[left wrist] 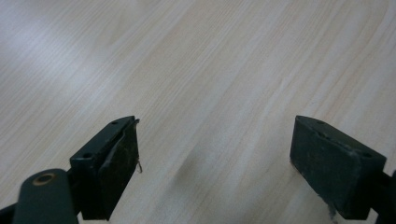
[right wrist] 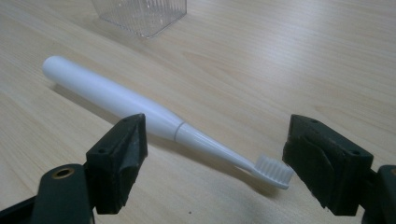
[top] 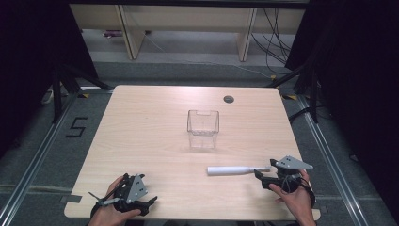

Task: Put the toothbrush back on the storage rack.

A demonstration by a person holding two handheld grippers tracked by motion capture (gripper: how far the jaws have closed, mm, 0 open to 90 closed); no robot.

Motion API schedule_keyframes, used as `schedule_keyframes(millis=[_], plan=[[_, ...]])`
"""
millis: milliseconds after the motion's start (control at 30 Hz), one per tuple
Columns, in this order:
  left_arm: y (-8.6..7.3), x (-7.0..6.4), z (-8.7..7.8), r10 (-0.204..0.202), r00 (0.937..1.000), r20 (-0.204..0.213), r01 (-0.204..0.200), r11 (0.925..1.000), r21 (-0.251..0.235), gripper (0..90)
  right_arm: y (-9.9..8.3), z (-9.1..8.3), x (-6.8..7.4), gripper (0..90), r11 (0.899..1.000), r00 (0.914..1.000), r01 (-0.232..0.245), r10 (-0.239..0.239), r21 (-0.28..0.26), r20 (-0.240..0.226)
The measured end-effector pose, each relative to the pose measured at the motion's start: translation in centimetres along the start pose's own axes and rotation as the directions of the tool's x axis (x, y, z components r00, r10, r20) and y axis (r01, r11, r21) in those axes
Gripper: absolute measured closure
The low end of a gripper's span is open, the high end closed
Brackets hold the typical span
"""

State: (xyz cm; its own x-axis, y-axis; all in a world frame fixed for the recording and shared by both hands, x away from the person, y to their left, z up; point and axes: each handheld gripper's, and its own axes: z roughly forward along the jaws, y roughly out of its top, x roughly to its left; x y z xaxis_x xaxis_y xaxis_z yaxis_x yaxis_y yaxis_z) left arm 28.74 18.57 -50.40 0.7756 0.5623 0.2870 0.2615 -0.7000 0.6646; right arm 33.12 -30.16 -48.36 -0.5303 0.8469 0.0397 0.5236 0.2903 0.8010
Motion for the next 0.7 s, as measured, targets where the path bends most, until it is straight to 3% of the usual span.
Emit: schedule_keyframes(millis=[67,100,200,233,333,367,467,567,600,633,667,700], plan=[[0.0,0.0,0.0,0.000,1.0000,0.001,0.000,1.0000,0.003,15.0,0.0,0.0,0.1,22.2,1.000,0.9999,-0.013,0.013,0.003,0.002],[0.0,0.0,0.0,-0.002,1.0000,-0.001,0.002,1.0000,0.002,15.0,0.1,0.1,-0.1,22.2,1.000,0.9995,0.027,-0.027,-0.010,0.014],[0.0,0.0,0.1,0.000,1.0000,0.000,0.000,1.0000,-0.001,15.0,0.2,0.2,0.0,21.6,1.000,0.9997,0.022,-0.022,-0.004,-0.006],[0.0,0.0,0.1,0.000,1.0000,0.001,0.000,1.0000,0.002,15.0,0.2,0.3,0.1,21.2,1.000,0.9999,0.010,-0.010,-0.004,0.012],[0.0,0.0,0.1,-0.002,1.0000,0.002,0.002,1.0000,0.003,15.0,0.5,0.4,0.2,19.7,0.999,0.9994,0.034,-0.034,0.000,0.004],[0.0,0.0,0.1,-0.004,1.0000,0.000,0.004,1.0000,0.003,15.0,0.5,0.4,0.5,19.3,1.000,0.9999,0.009,-0.009,0.009,0.010],[0.0,0.0,0.1,-0.005,1.0000,-0.008,0.005,1.0000,0.001,15.0,1.1,0.9,0.5,16.7,0.998,0.9976,0.066,-0.066,-0.012,0.020],[0.0,0.0,0.1,-0.002,1.0000,-0.002,0.002,1.0000,0.000,15.0,1.3,1.0,0.8,16.7,0.998,0.9978,0.066,-0.066,-0.007,0.012],[0.0,-0.1,0.1,-0.001,0.9999,-0.011,0.001,1.0000,-0.002,15.0,1.5,1.1,1.3,16.7,0.999,0.9993,0.037,-0.037,-0.001,-0.003],[0.0,-0.1,0.1,0.002,1.0000,-0.010,-0.002,1.0000,0.003,15.0,1.7,1.3,1.2,16.7,0.997,0.9971,0.075,-0.075,-0.019,-0.007],[0.0,-0.1,0.1,0.000,1.0000,-0.009,0.000,1.0000,0.003,15.0,1.7,1.3,1.2,16.9,0.997,0.9971,0.075,-0.075,-0.019,-0.007],[0.0,-0.1,0.1,-0.002,0.9999,-0.010,0.002,1.0000,0.003,15.0,1.9,1.3,1.8,19.9,0.999,0.9990,0.043,-0.043,-0.002,-0.008]])
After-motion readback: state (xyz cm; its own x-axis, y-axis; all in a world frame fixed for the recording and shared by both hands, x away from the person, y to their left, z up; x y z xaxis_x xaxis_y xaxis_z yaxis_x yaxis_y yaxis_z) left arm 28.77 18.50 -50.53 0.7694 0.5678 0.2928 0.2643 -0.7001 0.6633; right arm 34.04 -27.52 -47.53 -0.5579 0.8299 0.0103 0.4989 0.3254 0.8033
